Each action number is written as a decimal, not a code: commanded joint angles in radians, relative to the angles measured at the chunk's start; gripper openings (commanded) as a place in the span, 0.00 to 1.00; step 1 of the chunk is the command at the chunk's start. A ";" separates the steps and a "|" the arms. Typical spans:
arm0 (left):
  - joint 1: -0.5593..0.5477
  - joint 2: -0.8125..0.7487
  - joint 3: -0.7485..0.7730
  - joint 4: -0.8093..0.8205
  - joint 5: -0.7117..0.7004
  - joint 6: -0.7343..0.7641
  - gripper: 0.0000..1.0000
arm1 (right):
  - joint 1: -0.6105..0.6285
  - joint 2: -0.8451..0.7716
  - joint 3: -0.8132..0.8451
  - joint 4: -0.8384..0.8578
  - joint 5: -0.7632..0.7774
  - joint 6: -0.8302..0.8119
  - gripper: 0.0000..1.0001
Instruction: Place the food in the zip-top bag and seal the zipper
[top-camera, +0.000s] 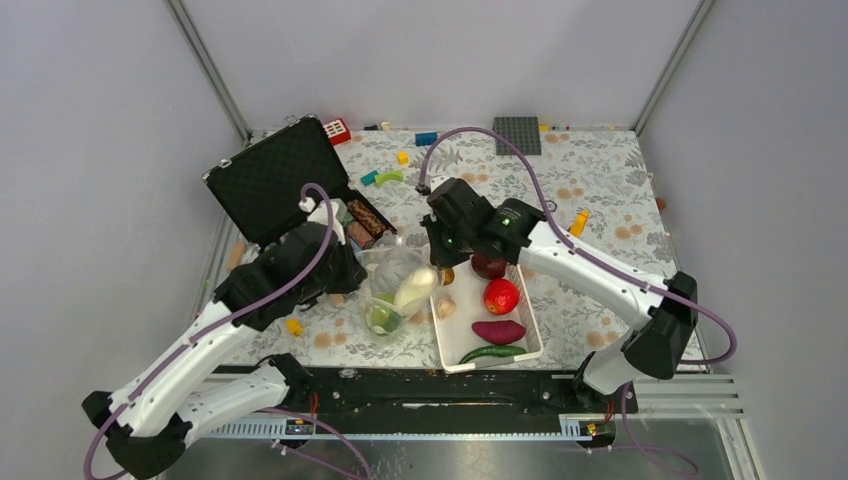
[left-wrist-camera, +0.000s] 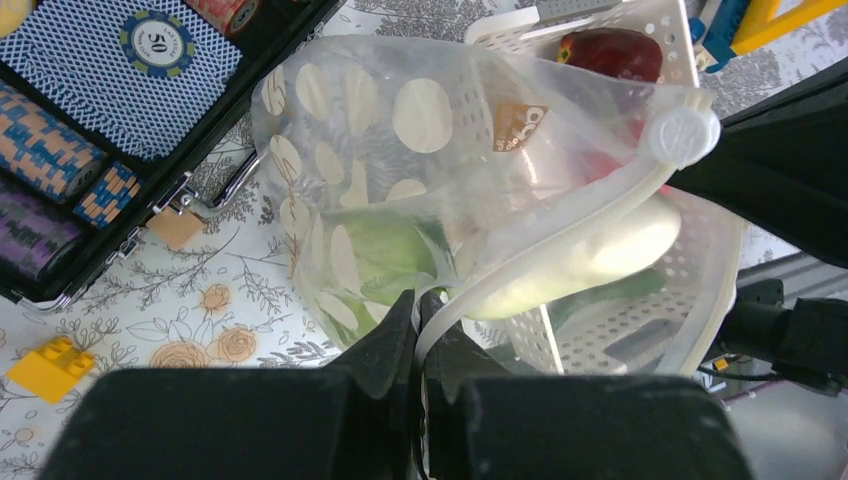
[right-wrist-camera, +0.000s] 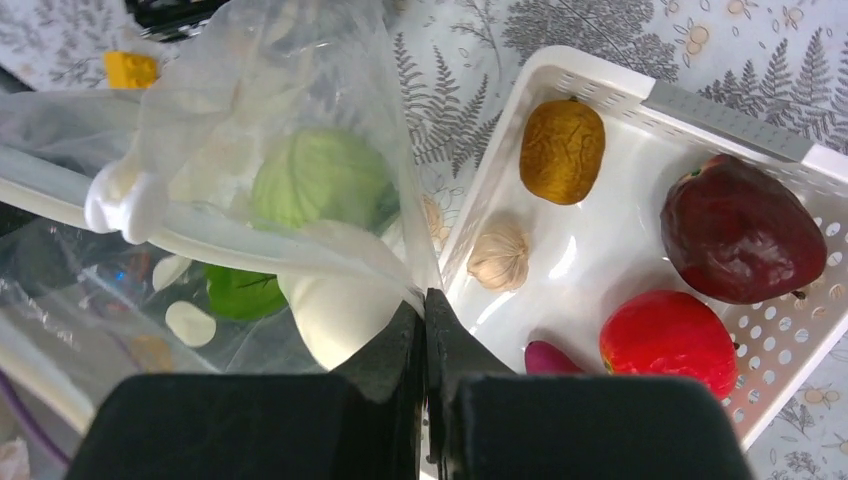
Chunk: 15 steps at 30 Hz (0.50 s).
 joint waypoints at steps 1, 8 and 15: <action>0.004 0.074 0.005 0.115 -0.064 -0.006 0.03 | -0.020 0.028 0.019 0.014 0.108 0.050 0.04; 0.005 0.149 0.035 0.198 -0.036 0.021 0.01 | -0.020 -0.033 -0.004 0.057 0.216 0.009 0.26; 0.005 0.130 0.030 0.213 -0.091 0.020 0.01 | -0.020 -0.200 -0.172 0.214 0.245 -0.073 0.91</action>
